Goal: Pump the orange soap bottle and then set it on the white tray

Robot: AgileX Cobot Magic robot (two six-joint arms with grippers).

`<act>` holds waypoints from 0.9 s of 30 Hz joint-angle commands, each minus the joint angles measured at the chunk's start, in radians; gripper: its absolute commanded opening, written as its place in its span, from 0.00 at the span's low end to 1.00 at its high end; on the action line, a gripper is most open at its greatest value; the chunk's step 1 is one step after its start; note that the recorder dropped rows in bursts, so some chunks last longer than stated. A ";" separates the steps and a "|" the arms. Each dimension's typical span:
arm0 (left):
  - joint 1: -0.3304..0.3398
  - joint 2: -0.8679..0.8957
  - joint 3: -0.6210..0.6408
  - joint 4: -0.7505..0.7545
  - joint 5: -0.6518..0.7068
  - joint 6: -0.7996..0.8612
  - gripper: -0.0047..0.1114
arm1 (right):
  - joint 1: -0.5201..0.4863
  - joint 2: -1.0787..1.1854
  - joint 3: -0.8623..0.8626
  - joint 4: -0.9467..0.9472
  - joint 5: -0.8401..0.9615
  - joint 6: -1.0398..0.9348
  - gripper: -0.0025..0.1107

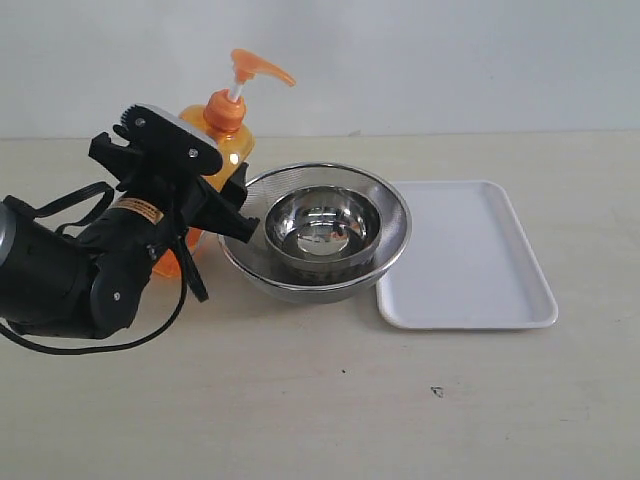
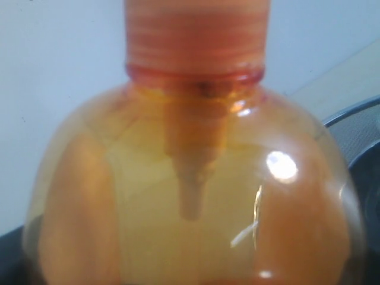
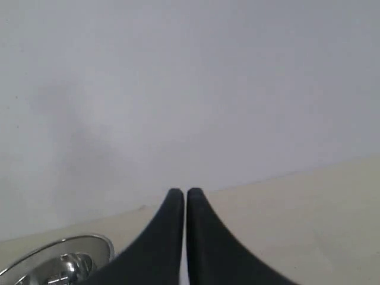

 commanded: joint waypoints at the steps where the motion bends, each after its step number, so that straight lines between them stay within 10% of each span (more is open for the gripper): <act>1: 0.002 0.004 -0.005 0.001 0.036 -0.005 0.08 | -0.003 0.216 -0.133 -0.035 -0.022 -0.013 0.02; 14: 0.002 0.004 -0.047 0.004 0.099 -0.005 0.08 | 0.207 1.037 -0.676 -0.678 -0.299 0.088 0.02; 27: 0.002 0.004 -0.047 0.000 0.122 -0.005 0.08 | 0.316 1.389 -1.028 -0.845 -0.299 0.262 0.02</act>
